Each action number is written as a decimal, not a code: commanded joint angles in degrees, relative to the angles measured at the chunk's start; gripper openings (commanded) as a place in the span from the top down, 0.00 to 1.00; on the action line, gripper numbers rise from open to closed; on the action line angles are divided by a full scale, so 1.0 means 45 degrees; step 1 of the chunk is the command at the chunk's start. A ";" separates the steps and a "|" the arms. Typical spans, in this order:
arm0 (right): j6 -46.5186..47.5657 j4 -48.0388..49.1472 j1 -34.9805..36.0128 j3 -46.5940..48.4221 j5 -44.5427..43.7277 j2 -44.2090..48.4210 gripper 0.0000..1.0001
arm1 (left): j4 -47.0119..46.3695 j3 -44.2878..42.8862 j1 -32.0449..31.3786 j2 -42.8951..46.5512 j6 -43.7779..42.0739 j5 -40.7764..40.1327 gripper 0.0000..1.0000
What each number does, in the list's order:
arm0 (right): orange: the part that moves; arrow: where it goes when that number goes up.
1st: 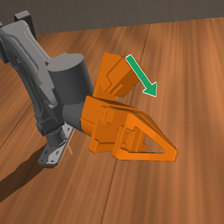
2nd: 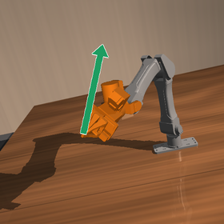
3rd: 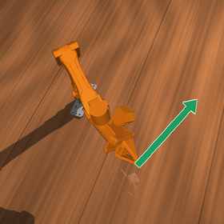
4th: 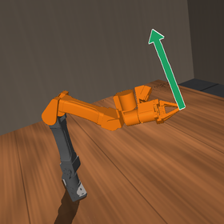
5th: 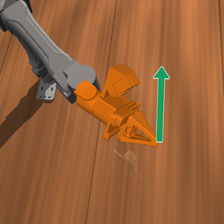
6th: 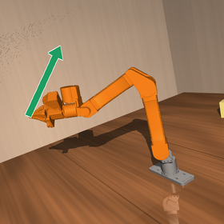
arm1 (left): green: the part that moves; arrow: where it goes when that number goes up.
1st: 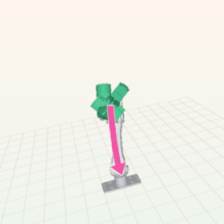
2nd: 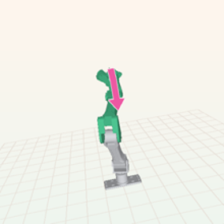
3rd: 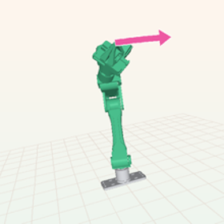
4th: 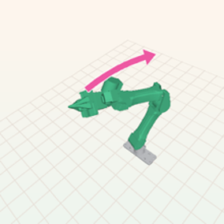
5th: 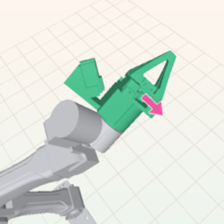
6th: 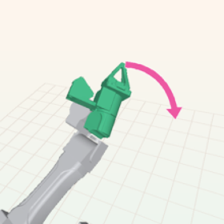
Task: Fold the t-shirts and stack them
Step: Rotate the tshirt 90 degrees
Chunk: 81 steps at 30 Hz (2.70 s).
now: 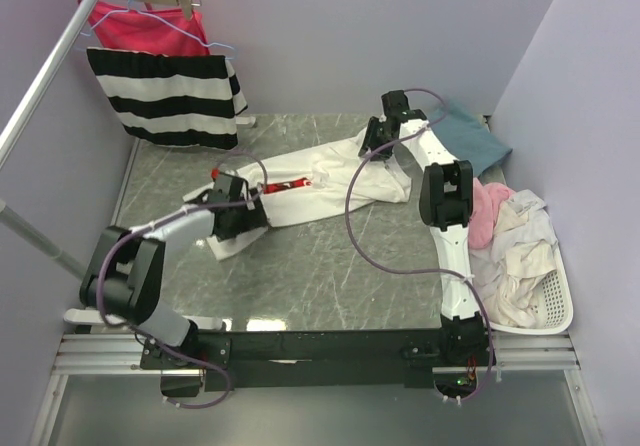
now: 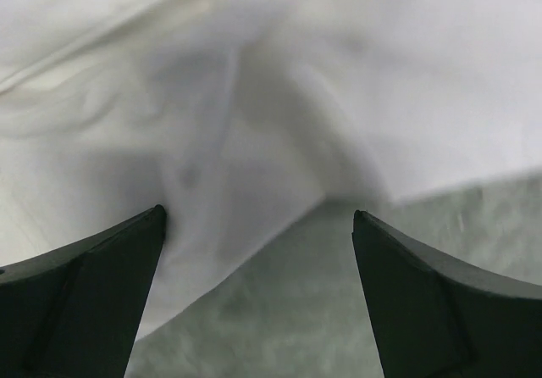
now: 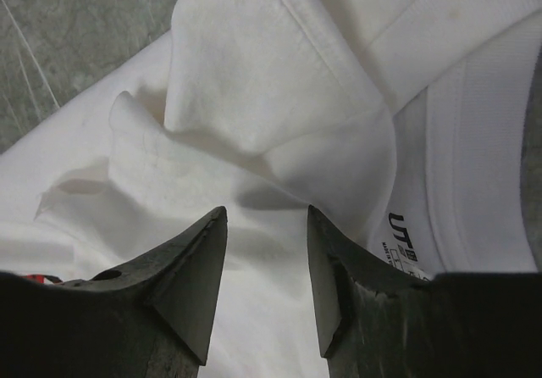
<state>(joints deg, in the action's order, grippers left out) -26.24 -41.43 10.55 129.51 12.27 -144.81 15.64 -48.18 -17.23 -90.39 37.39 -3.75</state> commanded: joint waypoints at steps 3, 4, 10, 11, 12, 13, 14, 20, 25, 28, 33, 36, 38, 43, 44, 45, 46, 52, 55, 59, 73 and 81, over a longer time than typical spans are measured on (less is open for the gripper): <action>0.1200 -0.0716 -0.0409 0.1550 0.0764 -0.1060 0.48 | 0.2285 0.2953 -0.4009 0.1100 0.1379 0.5163 0.01; 0.1260 -0.0657 -0.0507 0.1706 0.0981 -0.1100 0.48 | 0.2615 0.2838 -0.4524 0.1141 0.1341 0.5517 0.01; 0.1358 0.1293 -0.0994 0.0929 0.2484 0.0341 0.46 | 0.4862 0.1043 -0.6405 0.2721 0.1301 0.4199 0.01; 0.1300 0.1954 -0.1035 0.0172 0.2333 0.1292 0.46 | 0.5000 0.0459 -0.6424 0.3013 0.1379 0.3574 0.01; 0.1261 0.2347 -0.1074 -0.0319 0.2177 0.1882 0.46 | 0.4982 0.0144 -0.6308 0.3461 0.1302 0.2388 0.01; 0.1338 0.2815 -0.1074 -0.0904 0.1904 0.2526 0.46 | 0.4730 -0.0226 -0.6230 0.3562 0.1147 0.1815 0.01; 0.1377 0.3632 -0.1113 -0.2147 0.1650 0.3847 0.45 | 0.4515 -0.1061 -0.6132 0.3582 0.0739 0.1268 0.01; 0.0716 0.4694 -0.1074 -0.6275 0.0438 0.7817 0.45 | 0.2274 -0.5551 -0.4240 0.0990 -0.1683 0.0051 0.01; 0.0011 0.5086 -0.0743 -0.9480 -0.0519 0.9971 0.45 | -0.0793 -0.8526 -0.2792 -0.3071 -0.2447 0.3578 0.01; -0.0145 0.4773 -0.0373 -1.0906 -0.1632 1.0889 0.45 | -0.1501 -1.1511 -0.2732 -0.6175 -0.3071 0.6312 0.01; -0.0283 0.4909 -0.0039 -1.2919 -0.1477 1.1964 0.45 | 0.0039 -1.8466 -0.2888 -1.1854 -0.3016 1.0517 0.01; -0.0263 0.4949 0.0331 -1.3721 -0.1536 1.2142 0.45 | -0.1454 -1.8572 -0.2928 -1.2667 -0.2470 1.1453 0.01; -0.0301 0.4832 0.0468 -1.4111 -0.1477 1.2025 0.45 | -0.2105 -1.7813 -0.2928 -1.2764 -0.2176 1.1672 0.01; -0.0458 0.5027 0.0937 -1.4854 -0.1205 1.1713 0.46 | -0.0591 -1.8567 -0.3026 -1.3779 -0.3071 1.0296 0.01; -0.0458 0.5008 0.1208 -1.4874 -0.0991 1.1654 0.46 | -0.0449 -1.8570 -0.3026 -1.4013 -0.3248 0.9687 0.01; -0.0439 0.4949 0.1404 -1.4874 -0.0892 1.1595 0.46 | -0.0216 -1.8570 -0.3006 -1.4092 -0.3404 0.8753 0.01; -0.0361 0.4929 0.1600 -1.4836 -0.0756 1.1440 0.46 | -0.0020 -1.8609 -0.2987 -1.4151 -0.3676 0.7061 0.01; -0.0399 0.4987 0.3123 -1.4758 0.0201 1.0971 0.46 | 0.0608 -1.8573 -0.1778 -1.4172 -0.3096 0.4212 0.01; -0.0419 0.5416 0.3671 -1.4582 0.1566 1.0717 0.46 | 0.0275 -1.7772 -0.1035 -1.3548 -0.2995 0.3725 0.00; -0.0263 0.5593 0.4588 -1.3958 0.2916 1.0170 0.46 | 0.0568 -1.7399 -0.0332 -1.3060 -0.2996 0.3430 0.01; -0.0201 0.4364 0.6680 -1.2860 0.2355 0.7239 0.45 | 0.0509 -1.6344 -0.0096 -1.2376 -0.3034 0.3920 0.01; -0.1843 0.3212 0.6739 -1.6022 -0.0633 0.9032 0.45 | 0.0861 -1.5059 -0.0096 -1.1263 -0.2802 0.3334 0.01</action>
<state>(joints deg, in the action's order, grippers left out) -31.44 -18.00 40.84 64.82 20.60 -107.04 11.99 -120.88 -17.34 -144.51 24.05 13.82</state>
